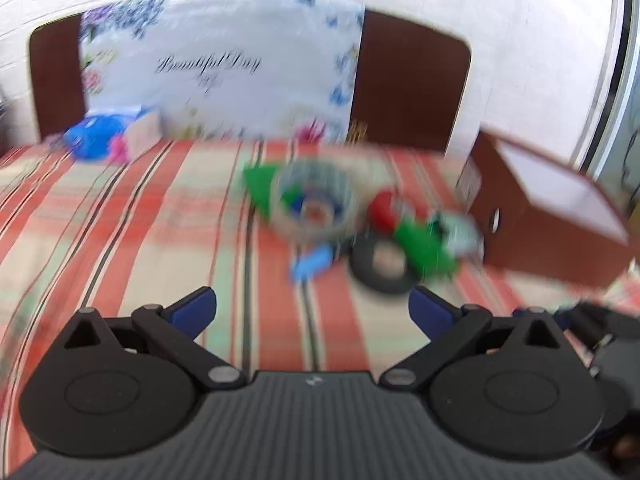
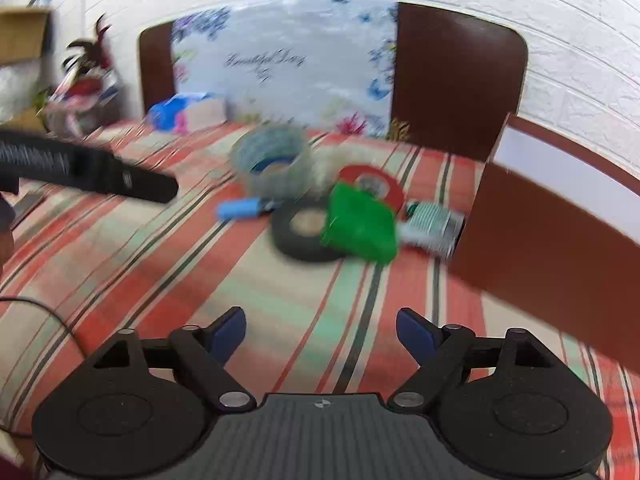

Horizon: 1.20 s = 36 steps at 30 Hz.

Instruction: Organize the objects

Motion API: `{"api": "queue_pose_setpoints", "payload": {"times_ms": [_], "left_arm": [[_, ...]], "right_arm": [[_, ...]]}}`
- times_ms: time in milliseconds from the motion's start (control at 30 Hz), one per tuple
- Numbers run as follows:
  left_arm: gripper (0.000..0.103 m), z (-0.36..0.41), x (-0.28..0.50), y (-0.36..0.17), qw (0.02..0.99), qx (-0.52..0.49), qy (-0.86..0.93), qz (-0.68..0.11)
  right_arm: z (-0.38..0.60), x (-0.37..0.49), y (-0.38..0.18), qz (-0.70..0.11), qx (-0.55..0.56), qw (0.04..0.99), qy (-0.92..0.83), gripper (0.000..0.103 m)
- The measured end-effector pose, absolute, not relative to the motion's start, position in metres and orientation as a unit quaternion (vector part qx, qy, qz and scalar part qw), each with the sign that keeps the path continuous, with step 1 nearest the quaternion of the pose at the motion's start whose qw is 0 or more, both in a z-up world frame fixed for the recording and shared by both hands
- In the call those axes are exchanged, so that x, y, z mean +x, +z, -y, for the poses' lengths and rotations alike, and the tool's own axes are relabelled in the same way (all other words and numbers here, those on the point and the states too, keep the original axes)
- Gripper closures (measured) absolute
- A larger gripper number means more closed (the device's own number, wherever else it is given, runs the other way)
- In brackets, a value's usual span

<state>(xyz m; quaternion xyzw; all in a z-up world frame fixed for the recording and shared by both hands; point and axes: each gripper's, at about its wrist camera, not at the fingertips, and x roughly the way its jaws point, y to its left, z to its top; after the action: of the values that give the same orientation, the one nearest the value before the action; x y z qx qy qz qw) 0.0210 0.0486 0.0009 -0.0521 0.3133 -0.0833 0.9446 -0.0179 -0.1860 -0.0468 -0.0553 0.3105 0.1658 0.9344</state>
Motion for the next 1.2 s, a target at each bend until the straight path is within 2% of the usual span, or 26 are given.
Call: {"api": "queue_pose_setpoints", "payload": {"times_ms": [33, 133, 267, 300, 333, 367, 400, 467, 500, 600, 700, 800, 900, 1000, 1200], "left_arm": [[0.006, -0.045, 0.035, 0.005, 0.94, -0.065, -0.105, -0.317], [0.015, -0.021, 0.072, 0.011, 0.918, -0.107, -0.197, -0.326], [0.045, 0.024, 0.117, -0.011, 0.891, -0.109, -0.231, -0.376], [0.047, 0.033, 0.127, -0.02, 0.885, -0.108, -0.228, -0.391], [0.054, 0.039, 0.134, -0.027, 0.88, -0.109, -0.225, -0.404], [0.066, 0.042, 0.138, -0.035, 0.875, -0.114, -0.224, -0.414], [0.071, 0.045, 0.141, -0.041, 0.871, -0.12, -0.219, -0.423], [0.072, 0.044, 0.138, -0.045, 0.875, -0.124, -0.217, -0.415], [0.072, 0.042, 0.136, -0.044, 0.878, -0.118, -0.21, -0.414], [0.073, 0.024, 0.127, -0.029, 0.874, -0.139, -0.209, -0.415], [0.073, 0.021, 0.1, 0.006, 0.891, -0.132, -0.223, -0.373], [0.073, 0.041, 0.085, 0.042, 0.911, -0.106, -0.255, -0.307], [0.07, 0.087, 0.085, 0.059, 0.917, -0.067, -0.291, -0.265], [0.066, 0.139, 0.098, 0.056, 0.909, -0.042, -0.327, -0.255], [0.063, 0.209, 0.122, 0.027, 0.887, -0.032, -0.347, -0.302]], "right_arm": [[0.188, -0.005, -0.046, -0.313, -0.038, 0.934, 0.167, 0.031], [0.192, 0.024, -0.053, -0.314, 0.007, 0.935, 0.165, 0.035], [0.2, 0.04, -0.067, -0.309, 0.029, 0.94, 0.144, 0.034], [0.203, 0.044, -0.069, -0.307, 0.035, 0.94, 0.143, 0.031], [0.204, 0.048, -0.071, -0.303, 0.041, 0.94, 0.148, 0.026], [0.205, 0.052, -0.073, -0.302, 0.047, 0.94, 0.153, 0.026], [0.206, 0.056, -0.075, -0.303, 0.055, 0.938, 0.16, 0.026], [0.206, 0.062, -0.077, -0.303, 0.07, 0.935, 0.171, 0.03], [0.207, 0.063, -0.077, -0.302, 0.075, 0.935, 0.171, 0.042], [0.209, 0.053, -0.066, -0.29, 0.087, 0.934, 0.188, 0.042], [0.202, 0.02, -0.038, -0.22, 0.039, 0.958, 0.182, 0.042], [0.216, 0.004, -0.009, -0.149, 0.018, 0.977, 0.149, 0.042], [0.241, 0.002, 0.005, -0.111, -0.014, 0.99, 0.089, 0.042], [0.278, 0.011, 0.005, -0.12, -0.015, 0.992, 0.031, 0.042], [0.339, 0.037, -0.015, -0.174, 0.007, 0.984, -0.035, 0.041]]}}
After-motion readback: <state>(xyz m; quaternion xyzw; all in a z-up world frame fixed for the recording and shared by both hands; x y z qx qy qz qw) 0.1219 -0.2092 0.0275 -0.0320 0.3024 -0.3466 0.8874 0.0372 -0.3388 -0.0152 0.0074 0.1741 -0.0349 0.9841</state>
